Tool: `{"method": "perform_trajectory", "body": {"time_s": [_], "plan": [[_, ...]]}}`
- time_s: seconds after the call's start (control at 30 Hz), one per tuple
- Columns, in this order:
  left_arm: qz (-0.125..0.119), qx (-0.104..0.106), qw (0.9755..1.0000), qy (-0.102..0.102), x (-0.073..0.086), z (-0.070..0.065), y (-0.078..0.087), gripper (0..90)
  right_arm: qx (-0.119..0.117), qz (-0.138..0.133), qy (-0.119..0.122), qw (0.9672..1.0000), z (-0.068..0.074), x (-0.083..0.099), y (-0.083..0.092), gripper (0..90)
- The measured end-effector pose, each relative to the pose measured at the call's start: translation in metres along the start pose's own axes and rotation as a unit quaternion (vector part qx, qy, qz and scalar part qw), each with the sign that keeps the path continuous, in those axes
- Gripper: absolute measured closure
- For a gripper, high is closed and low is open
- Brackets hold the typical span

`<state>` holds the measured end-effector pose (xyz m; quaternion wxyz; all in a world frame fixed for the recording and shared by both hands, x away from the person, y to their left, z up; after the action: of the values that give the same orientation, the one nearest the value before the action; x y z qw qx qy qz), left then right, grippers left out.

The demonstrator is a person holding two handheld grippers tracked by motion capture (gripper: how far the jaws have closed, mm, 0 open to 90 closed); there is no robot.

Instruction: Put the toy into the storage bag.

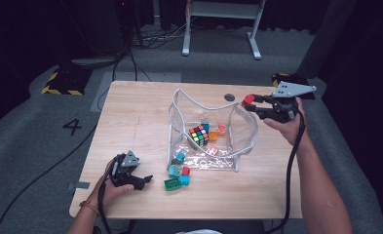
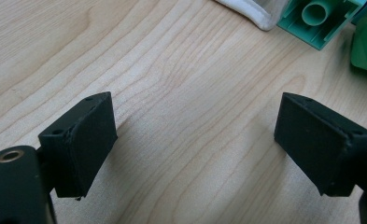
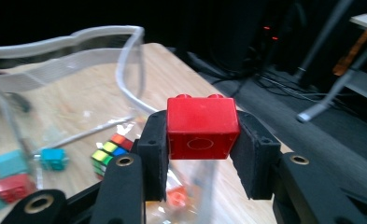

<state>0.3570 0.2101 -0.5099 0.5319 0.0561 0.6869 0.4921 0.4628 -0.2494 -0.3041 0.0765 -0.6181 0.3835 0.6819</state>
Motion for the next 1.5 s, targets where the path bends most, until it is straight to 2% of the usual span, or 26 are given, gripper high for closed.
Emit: {"method": "perform_trajectory", "body": {"time_s": [0.13, 0.2, 0.23, 0.27, 0.4, 0.47, 0.5, 0.6, 0.63, 0.67, 0.73, 0.83, 0.9, 0.93, 0.97, 1.07, 1.1, 1.13, 1.23, 1.3, 1.33, 1.4, 1.43, 1.47, 1.5], "plan": [[0.000, 0.000, 1.0000, 0.000, 0.000, 0.000, 0.000, 13.0, -0.036, 0.016, 0.018, 0.9991, 0.017, -0.007, -0.016, 59.3], [0.000, 0.001, 1.0000, 0.001, 0.000, 0.000, 0.000, 13.0, -0.046, 0.028, 0.037, 0.9979, 0.023, -0.009, -0.024, 59.3], [0.000, 0.001, 1.0000, 0.001, 0.000, 0.000, 0.000, 13.0, -0.046, 0.028, 0.037, 0.9979, 0.023, -0.009, -0.024, 59.3], [0.000, 0.001, 1.0000, 0.001, 0.000, 0.000, 0.000, 13.0, -0.063, 0.040, 0.052, 0.9959, 0.031, -0.012, -0.032, 59.3], [0.000, 0.000, 1.0000, 0.000, 0.000, 0.000, 0.000, 13.0, -0.085, 0.065, 0.070, 0.9918, 0.042, -0.017, -0.047, 59.3], [0.000, 0.000, 1.0000, 0.000, 0.000, 0.000, 0.000, 13.0, -0.097, 0.080, 0.081, 0.9887, 0.047, -0.020, -0.055, 59.3], [0.000, 0.000, 1.0000, 0.000, 0.000, 0.000, 0.000, 13.0, -0.097, 0.080, 0.081, 0.9887, 0.047, -0.020, -0.055, 59.3], [0.000, 0.000, 1.0000, 0.000, 0.000, 0.000, 0.000, 13.1, -0.115, 0.110, 0.099, 0.9823, 0.055, -0.022, -0.071, 59.3], [0.000, 0.000, 1.0000, 0.000, 0.000, 0.000, 0.000, 13.0, -0.115, 0.110, 0.099, 0.9823, 0.055, -0.022, -0.071, 59.3], [0.000, 0.000, 1.0000, 0.000, 0.000, 0.000, 0.000, 13.0, -0.126, 0.129, 0.111, 0.9774, 0.060, -0.023, -0.080, 59.3], [0.000, 0.000, 1.0000, 0.000, 0.000, 0.000, 0.000, 13.0, -0.134, 0.140, 0.123, 0.9734, 0.063, -0.023, -0.087, 59.3], [0.000, 0.000, 1.0000, 0.000, 0.000, 0.000, 0.000, 13.0, -0.136, 0.165, 0.133, 0.9676, 0.066, -0.023, -0.097, 59.2], [0.000, 0.000, 1.0000, 0.000, 0.000, 0.000, 0.000, 13.0, -0.135, 0.171, 0.135, 0.9665, 0.067, -0.023, -0.100, 59.2], [0.000, 0.000, 1.0000, 0.000, 0.000, 0.000, 0.000, 13.0, -0.137, 0.186, 0.139, 0.9629, 0.068, -0.022, -0.106, 59.2], [0.000, 0.000, 1.0000, 0.000, 0.000, 0.000, 0.000, 13.0, -0.134, 0.191, 0.140, 0.9622, 0.069, -0.021, -0.109, 59.3], [0.000, 0.000, 1.0000, 0.000, 0.000, 0.000, 0.000, 13.0, -0.127, 0.217, 0.149, 0.9564, 0.069, -0.018, -0.117, 59.2], [0.000, 0.000, 1.0000, 0.000, 0.000, 0.000, 0.000, 13.0, -0.127, 0.217, 0.149, 0.9564, 0.069, -0.018, -0.117, 59.2], [0.000, 0.000, 1.0000, 0.000, 0.000, 0.000, 0.000, 13.0, -0.126, 0.230, 0.148, 0.9535, 0.068, -0.016, -0.121, 59.2], [0.000, 0.000, 1.0000, 0.000, 0.000, 0.000, 0.000, 13.0, -0.118, 0.248, 0.154, 0.9491, 0.065, -0.012, -0.124, 59.2], [0.000, 0.000, 1.0000, 0.000, 0.000, 0.000, 0.000, 13.0, -0.116, 0.254, 0.152, 0.9483, 0.064, -0.011, -0.125, 59.2], [0.000, 0.000, 1.0000, 0.000, 0.000, 0.000, 0.000, 13.0, -0.107, 0.265, 0.153, 0.9461, 0.061, -0.008, -0.125, 59.2], [0.000, 0.000, 1.0000, 0.000, 0.000, 0.000, 0.000, 13.0, -0.101, 0.274, 0.152, 0.9443, 0.060, -0.005, -0.125, 59.2], [0.000, 0.000, 1.0000, 0.000, 0.000, 0.000, 0.000, 13.0, -0.098, 0.277, 0.156, 0.9430, 0.060, -0.004, -0.124, 59.2], [0.000, 0.000, 1.0000, 0.000, 0.000, 0.000, 0.000, 13.0, -0.085, 0.286, 0.171, 0.9391, 0.059, -0.003, -0.122, 59.2], [0.000, 0.000, 1.0000, 0.000, 0.000, 0.000, 0.000, 13.0, -0.085, 0.286, 0.171, 0.9391, 0.059, -0.003, -0.122, 59.2]]}}
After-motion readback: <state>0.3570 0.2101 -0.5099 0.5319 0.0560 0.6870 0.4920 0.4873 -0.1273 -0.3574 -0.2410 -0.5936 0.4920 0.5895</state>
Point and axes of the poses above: each handheld gripper's, and its own axes: y roughly backward along the jaws, x roughly out of its underside, z roughly to its left, the point moved 1 cm from there along -y, roughly forward along the jaws, and after that the axes turned 6 degrees about -y, right-handed, at the moved point
